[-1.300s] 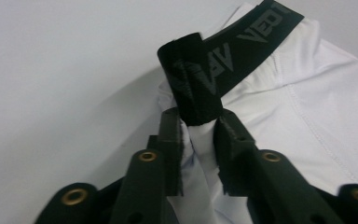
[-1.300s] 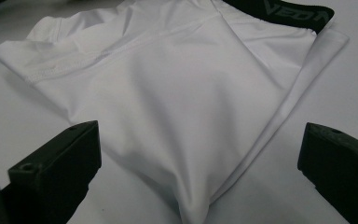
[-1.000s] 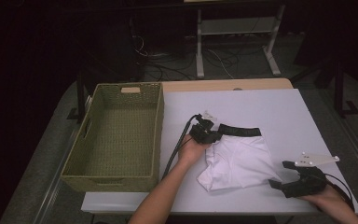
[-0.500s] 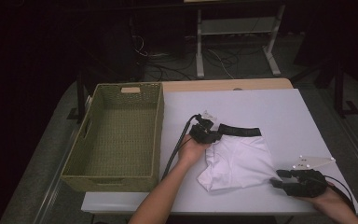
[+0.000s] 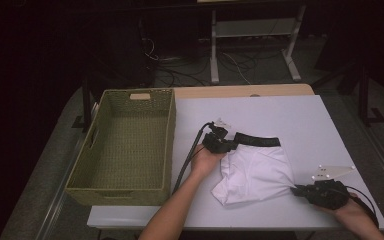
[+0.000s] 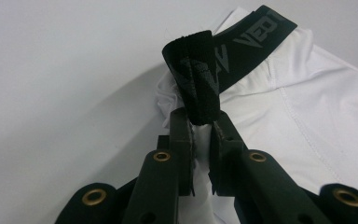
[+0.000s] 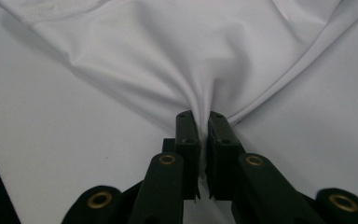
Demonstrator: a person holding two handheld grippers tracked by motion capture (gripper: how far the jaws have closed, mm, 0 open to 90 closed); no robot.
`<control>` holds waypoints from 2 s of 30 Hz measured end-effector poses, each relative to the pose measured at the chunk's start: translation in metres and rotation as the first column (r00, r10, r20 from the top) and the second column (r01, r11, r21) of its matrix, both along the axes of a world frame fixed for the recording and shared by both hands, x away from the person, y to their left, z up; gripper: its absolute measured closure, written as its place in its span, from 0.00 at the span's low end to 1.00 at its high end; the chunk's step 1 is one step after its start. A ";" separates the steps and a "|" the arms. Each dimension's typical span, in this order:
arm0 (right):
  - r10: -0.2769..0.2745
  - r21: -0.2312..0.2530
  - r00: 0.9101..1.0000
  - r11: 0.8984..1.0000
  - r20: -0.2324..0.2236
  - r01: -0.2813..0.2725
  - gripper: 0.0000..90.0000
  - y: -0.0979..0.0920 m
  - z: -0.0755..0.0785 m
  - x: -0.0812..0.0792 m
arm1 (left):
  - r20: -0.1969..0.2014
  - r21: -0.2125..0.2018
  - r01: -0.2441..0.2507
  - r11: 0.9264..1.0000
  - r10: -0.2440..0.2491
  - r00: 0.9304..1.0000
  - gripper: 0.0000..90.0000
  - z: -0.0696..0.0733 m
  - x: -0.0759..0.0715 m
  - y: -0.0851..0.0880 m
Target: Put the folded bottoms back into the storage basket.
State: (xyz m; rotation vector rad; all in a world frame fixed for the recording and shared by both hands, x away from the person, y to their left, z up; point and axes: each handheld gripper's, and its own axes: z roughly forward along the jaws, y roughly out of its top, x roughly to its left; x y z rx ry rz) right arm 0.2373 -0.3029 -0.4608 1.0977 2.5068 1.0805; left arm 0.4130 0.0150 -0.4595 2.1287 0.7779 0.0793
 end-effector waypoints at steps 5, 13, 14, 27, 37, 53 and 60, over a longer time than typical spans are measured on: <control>0.003 0.028 1.000 1.000 0.017 -0.004 0.93 -0.001 0.008 0.001 | 0.006 -0.030 0.003 1.000 -0.003 1.000 0.90 0.005 -0.002 0.001; 0.004 0.081 0.999 0.997 0.039 -0.007 0.93 0.004 0.022 0.004 | 0.009 -0.069 0.018 0.997 -0.018 1.000 0.90 0.018 -0.005 0.000; 0.006 0.086 0.999 0.996 0.044 -0.010 0.93 0.005 0.024 0.005 | 0.011 -0.070 0.023 0.997 -0.023 1.000 0.90 0.020 -0.006 0.000; 0.063 0.134 0.989 0.988 0.135 -0.081 0.94 0.028 0.064 0.022 | 0.044 -0.090 0.098 0.991 -0.094 0.995 0.91 0.054 -0.018 -0.010; 0.106 0.145 0.980 0.981 0.169 -0.131 0.94 0.050 0.086 0.037 | 0.044 -0.089 0.109 0.990 -0.106 0.993 0.90 0.082 -0.021 -0.011; 0.148 0.156 0.959 0.970 0.240 -0.188 0.94 0.077 0.137 0.061 | 0.106 -0.096 0.090 0.991 -0.079 0.991 0.90 0.145 -0.027 0.002; 0.161 0.155 0.946 0.965 0.283 -0.210 0.94 0.088 0.168 0.072 | 0.151 -0.095 0.090 0.991 -0.075 0.986 0.90 0.179 -0.031 0.009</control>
